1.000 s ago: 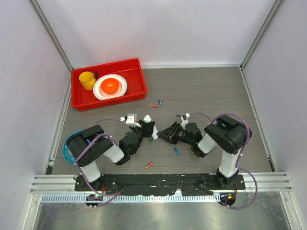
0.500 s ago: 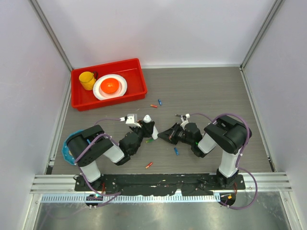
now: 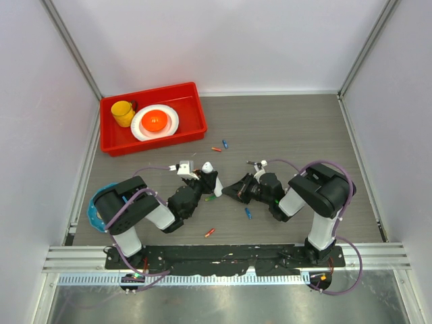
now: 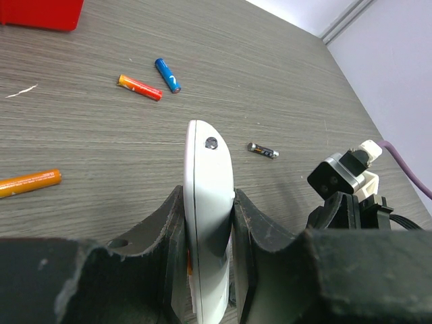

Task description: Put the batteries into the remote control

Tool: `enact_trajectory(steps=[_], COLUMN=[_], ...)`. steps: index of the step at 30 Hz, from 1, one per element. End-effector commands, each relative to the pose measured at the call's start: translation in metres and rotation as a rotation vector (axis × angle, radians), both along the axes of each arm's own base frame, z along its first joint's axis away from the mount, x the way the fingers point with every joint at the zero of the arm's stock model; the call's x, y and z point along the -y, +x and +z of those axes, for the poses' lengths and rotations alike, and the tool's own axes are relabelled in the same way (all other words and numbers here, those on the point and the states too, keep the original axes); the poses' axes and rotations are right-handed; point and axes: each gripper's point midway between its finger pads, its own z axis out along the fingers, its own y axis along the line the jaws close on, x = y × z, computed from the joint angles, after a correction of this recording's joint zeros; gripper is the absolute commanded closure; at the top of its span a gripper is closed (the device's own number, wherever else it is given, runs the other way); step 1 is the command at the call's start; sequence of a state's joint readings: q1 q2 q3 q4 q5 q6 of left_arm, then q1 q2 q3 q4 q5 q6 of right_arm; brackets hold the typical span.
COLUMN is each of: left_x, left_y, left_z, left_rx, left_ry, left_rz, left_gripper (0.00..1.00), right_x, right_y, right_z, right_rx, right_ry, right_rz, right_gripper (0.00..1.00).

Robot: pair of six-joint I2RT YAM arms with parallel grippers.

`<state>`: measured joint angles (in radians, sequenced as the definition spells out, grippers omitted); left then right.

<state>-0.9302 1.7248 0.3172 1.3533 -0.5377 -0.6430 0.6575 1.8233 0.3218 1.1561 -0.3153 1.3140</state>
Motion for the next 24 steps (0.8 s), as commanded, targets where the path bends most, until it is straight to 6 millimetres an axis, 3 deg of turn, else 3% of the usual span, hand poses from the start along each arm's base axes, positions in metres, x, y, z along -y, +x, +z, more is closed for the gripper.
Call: enact_trajectory(steps=[1,24], left_x=[0.0081,0.0060], left_y=[-0.0046,-0.0049], left_z=[0.0372,0.0315], left_rx=[0.117,0.115], left_ry=[-0.102,-0.073], left_rz=[-0.033,-0.028], left_gripper=[1.00,1.00], right_x=[-0.0107,-0.0078], right_y=[0.0109,0.0111], right_z=[0.0441,0.0513], right_rx=[0.134,0.156], right_ry=[0.088,0.084], right_rz=[0.003,0.000], right_gripper=[0.91,0.91])
